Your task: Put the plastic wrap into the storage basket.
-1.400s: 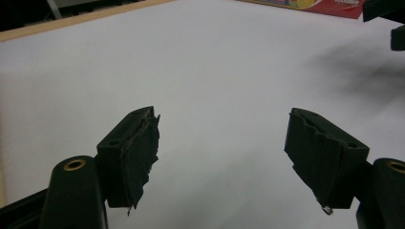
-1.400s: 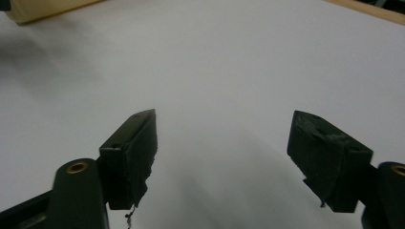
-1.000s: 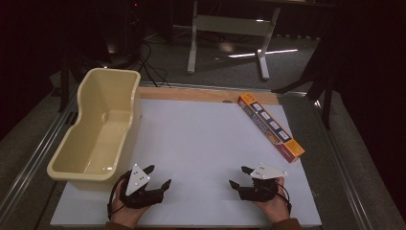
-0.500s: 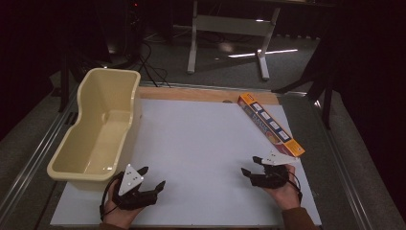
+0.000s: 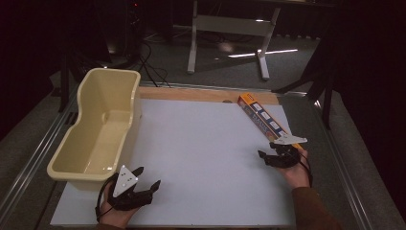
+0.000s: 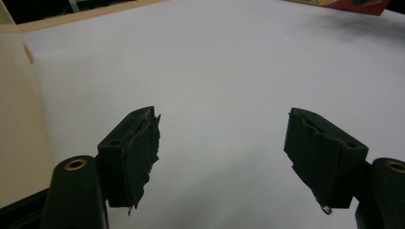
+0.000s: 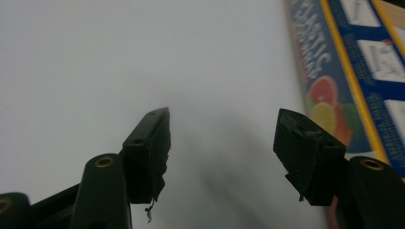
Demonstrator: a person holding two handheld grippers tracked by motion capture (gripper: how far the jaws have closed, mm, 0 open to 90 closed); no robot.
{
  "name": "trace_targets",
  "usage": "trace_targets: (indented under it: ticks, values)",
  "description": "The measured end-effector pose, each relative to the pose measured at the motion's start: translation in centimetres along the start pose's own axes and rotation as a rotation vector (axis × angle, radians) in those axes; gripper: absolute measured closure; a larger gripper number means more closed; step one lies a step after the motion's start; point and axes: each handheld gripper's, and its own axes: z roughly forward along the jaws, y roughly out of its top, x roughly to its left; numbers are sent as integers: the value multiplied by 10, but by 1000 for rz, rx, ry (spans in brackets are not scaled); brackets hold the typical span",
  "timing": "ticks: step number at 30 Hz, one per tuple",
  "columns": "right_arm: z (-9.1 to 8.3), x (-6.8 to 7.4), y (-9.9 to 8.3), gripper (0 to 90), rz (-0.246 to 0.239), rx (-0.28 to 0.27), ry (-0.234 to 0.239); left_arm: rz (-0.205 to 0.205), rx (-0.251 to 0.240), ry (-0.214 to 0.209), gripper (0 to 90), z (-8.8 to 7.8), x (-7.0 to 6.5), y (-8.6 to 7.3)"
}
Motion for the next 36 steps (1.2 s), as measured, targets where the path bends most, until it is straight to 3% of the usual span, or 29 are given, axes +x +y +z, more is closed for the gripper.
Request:
trace_targets:
  ticks: [7, 8, 13, 21, 22, 28, 29, 33, 36]
  values:
    - [5, -24, 9, 381, 26, 14, -43, 0, -6, -4, 270, 0, -1, -1]
    - [6, -35, 12, 380, 50, 19, -59, 4, -12, -6, 270, -1, -2, -1]
    - [6, -53, 19, 347, 72, 29, -103, 9, -8, -10, 270, 0, -2, 0]
    - [20, -77, 29, 286, 110, 123, -125, 9, -10, -9, 270, 0, -2, 0]
    - [21, -82, 32, 282, 133, 136, -120, 9, -10, -9, 270, 0, -2, 0]
    - [28, -93, 43, 252, 148, 234, -117, 11, -10, -13, 271, 0, -2, 0]
    - [31, -95, 43, 259, 158, 251, -93, 12, -10, -12, 271, 0, -2, 0]
    - [39, -94, 40, 335, 156, 305, -79, 10, -12, -8, 271, -1, -2, 0]
    - [39, -91, 43, 369, 137, 338, -91, 6, -13, -9, 272, 0, -1, 0]
